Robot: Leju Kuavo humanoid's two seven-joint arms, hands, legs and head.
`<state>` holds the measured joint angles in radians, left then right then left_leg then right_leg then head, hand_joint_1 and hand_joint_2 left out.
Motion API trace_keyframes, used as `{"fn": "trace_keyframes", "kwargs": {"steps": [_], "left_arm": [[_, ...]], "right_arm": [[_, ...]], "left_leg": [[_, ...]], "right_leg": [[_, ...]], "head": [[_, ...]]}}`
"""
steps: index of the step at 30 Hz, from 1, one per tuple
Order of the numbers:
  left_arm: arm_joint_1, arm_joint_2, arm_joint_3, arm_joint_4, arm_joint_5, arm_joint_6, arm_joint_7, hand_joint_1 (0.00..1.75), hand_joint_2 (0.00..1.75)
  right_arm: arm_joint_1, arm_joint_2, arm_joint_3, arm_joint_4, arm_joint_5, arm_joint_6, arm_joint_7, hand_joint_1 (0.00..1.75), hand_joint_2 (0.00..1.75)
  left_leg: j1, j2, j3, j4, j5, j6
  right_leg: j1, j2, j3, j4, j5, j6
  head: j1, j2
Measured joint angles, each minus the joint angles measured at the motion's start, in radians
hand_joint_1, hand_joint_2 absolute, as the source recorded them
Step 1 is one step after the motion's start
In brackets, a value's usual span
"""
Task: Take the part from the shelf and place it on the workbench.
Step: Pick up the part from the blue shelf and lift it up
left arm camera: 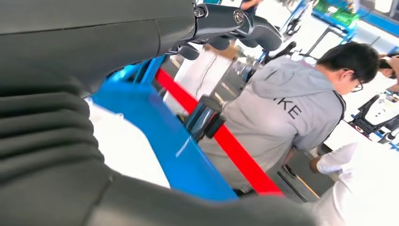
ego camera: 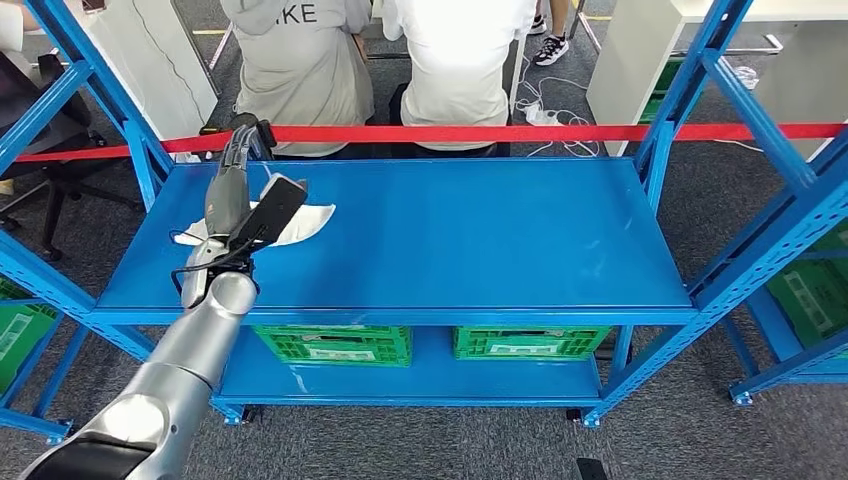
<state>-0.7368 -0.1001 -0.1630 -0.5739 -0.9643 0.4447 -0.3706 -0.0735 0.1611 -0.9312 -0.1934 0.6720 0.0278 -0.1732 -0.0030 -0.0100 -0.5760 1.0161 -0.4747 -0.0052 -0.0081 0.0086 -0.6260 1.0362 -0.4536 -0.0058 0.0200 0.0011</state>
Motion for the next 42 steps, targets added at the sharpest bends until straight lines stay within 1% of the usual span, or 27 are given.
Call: {"fn": "trace_keyframes", "kwargs": {"steps": [3, 6, 9, 17, 21, 26, 32, 36, 42], "left_arm": [[-0.014, 0.01, -0.029, 0.007, -0.056, 0.0, 0.02, 0.0, 1.75], [-0.024, 0.018, -0.054, 0.016, -0.093, 0.0, 0.025, 0.0, 1.75], [-0.031, 0.023, -0.072, 0.023, -0.105, 0.0, 0.025, 0.0, 1.75], [-0.038, 0.031, -0.093, 0.037, -0.116, -0.006, 0.028, 0.0, 1.75], [-0.055, 0.035, -0.101, 0.059, -0.125, -0.058, 0.032, 0.0, 1.75], [-0.084, 0.036, -0.109, 0.102, -0.128, -0.153, 0.073, 0.0, 1.75], [-0.088, 0.037, -0.117, 0.15, -0.135, -0.224, 0.12, 0.0, 1.75], [-0.088, 0.038, -0.117, 0.175, -0.141, -0.257, 0.13, 0.0, 1.75], [-0.081, 0.038, -0.117, 0.201, -0.144, -0.262, 0.134, 0.0, 1.75]], "right_arm": [[-0.004, 0.005, -0.001, 0.0, 0.0, 0.0, 0.0, 0.0, 0.0], [-0.01, 0.007, -0.002, 0.0, 0.0, 0.0, 0.0, 0.0, 0.0], [-0.014, 0.007, -0.002, 0.0, 0.0, 0.0, 0.0, 0.0, 0.0], [-0.015, 0.008, -0.005, 0.0, 0.0, 0.0, 0.0, 0.0, 0.0], [-0.016, 0.008, -0.008, 0.0, -0.002, -0.001, 0.0, 0.0, 0.0], [-0.021, 0.008, -0.015, 0.0, -0.001, -0.001, 0.0, 0.0, 0.0], [-0.027, 0.008, -0.016, 0.0, 0.005, -0.001, 0.001, 0.0, 0.0], [-0.029, 0.008, -0.016, 0.0, 0.012, -0.001, 0.002, 0.0, 0.0], [-0.031, 0.008, -0.016, 0.0, 0.019, -0.001, 0.003, 0.0, 0.0]], "left_leg": [[0.0, 0.0, 0.003, -0.005, 0.002, -0.007], [0.0, 0.0, 0.003, -0.007, 0.003, -0.013], [0.0, 0.0, 0.003, -0.007, 0.004, -0.014], [0.0, 0.0, 0.003, -0.006, 0.004, -0.014], [0.0, 0.0, 0.003, -0.006, 0.004, -0.014], [0.0, 0.0, 0.003, -0.006, 0.004, -0.014], [0.0, 0.0, 0.003, -0.006, 0.003, -0.013], [0.0, 0.0, 0.003, -0.006, 0.003, -0.013], [0.0, 0.0, 0.003, -0.006, 0.003, -0.013]], "right_leg": [[0.0, 0.0, 0.001, 0.0, -0.001, -0.005], [0.001, -0.001, 0.001, 0.0, 0.0, -0.007], [0.001, -0.001, 0.001, 0.0, 0.0, -0.007], [-0.002, -0.001, 0.003, -0.002, 0.001, -0.007], [-0.002, -0.002, 0.004, -0.003, 0.001, -0.006], [-0.002, -0.002, 0.005, -0.004, 0.002, -0.005], [-0.002, -0.002, 0.005, -0.005, 0.002, -0.005], [-0.002, -0.002, 0.005, -0.005, 0.002, -0.005], [-0.002, -0.002, 0.005, -0.005, 0.002, -0.005]], "head": [[0.0, 0.0], [0.0, 0.0], [0.0, 0.0], [0.0, 0.0], [0.0, 0.0], [0.0, 0.0], [0.0, 0.0], [0.0, 0.0], [0.001, 0.0]]}}
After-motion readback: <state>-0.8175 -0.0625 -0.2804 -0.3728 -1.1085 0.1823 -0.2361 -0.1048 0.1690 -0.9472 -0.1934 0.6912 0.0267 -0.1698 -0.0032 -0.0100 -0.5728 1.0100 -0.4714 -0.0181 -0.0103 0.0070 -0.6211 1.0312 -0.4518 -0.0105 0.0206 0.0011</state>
